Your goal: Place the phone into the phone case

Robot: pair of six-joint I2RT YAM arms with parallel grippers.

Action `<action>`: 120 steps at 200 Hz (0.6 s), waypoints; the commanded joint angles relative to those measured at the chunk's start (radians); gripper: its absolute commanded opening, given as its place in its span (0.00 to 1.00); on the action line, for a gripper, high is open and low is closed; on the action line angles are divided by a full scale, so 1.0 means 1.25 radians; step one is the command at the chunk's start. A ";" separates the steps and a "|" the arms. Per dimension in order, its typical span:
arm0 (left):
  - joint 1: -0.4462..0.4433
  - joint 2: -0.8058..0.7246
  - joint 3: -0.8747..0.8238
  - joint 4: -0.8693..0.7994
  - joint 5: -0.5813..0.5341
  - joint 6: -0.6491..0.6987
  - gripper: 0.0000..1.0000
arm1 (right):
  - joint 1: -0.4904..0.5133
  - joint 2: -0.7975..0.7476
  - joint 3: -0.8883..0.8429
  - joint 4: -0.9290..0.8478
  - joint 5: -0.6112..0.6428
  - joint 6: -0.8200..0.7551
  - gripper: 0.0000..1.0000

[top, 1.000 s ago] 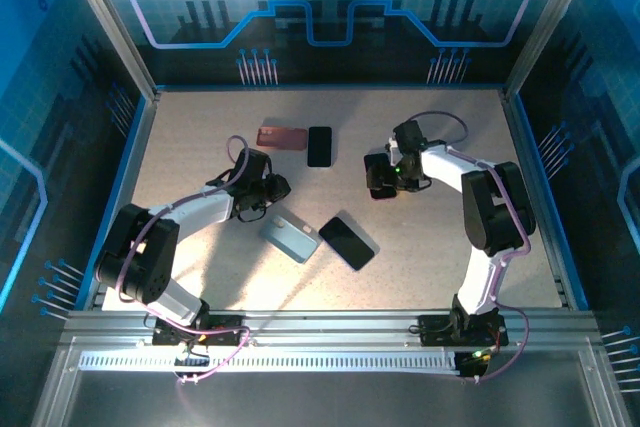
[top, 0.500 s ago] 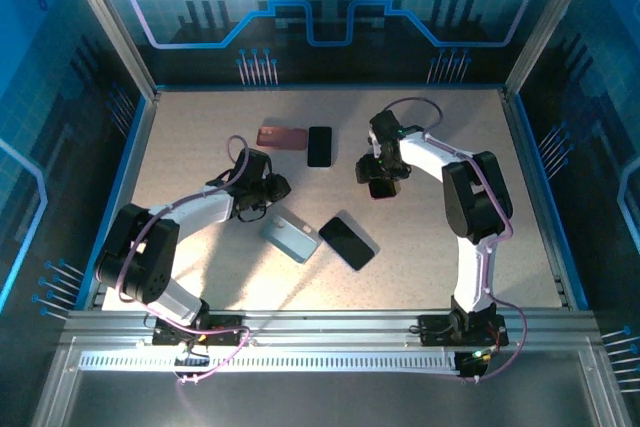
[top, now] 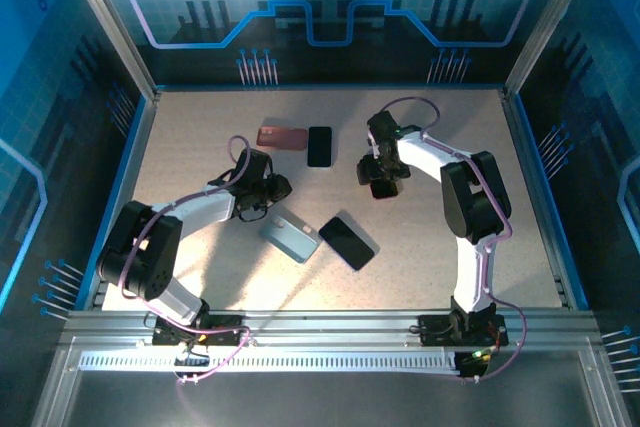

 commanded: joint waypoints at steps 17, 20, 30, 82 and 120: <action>0.008 -0.006 0.008 0.007 0.010 -0.001 0.32 | 0.001 -0.015 0.000 -0.017 0.023 -0.008 0.88; 0.008 -0.007 0.006 0.007 0.009 -0.001 0.32 | 0.000 -0.013 0.001 -0.018 0.022 -0.009 0.88; 0.008 -0.011 0.005 0.007 0.007 -0.001 0.32 | 0.000 -0.005 0.009 -0.020 0.021 -0.011 0.88; 0.008 -0.022 -0.001 0.001 0.004 -0.001 0.32 | -0.002 0.043 0.032 -0.026 0.013 -0.015 0.87; 0.009 -0.025 -0.002 -0.004 0.002 0.001 0.32 | -0.002 0.065 0.036 -0.024 0.018 -0.014 0.84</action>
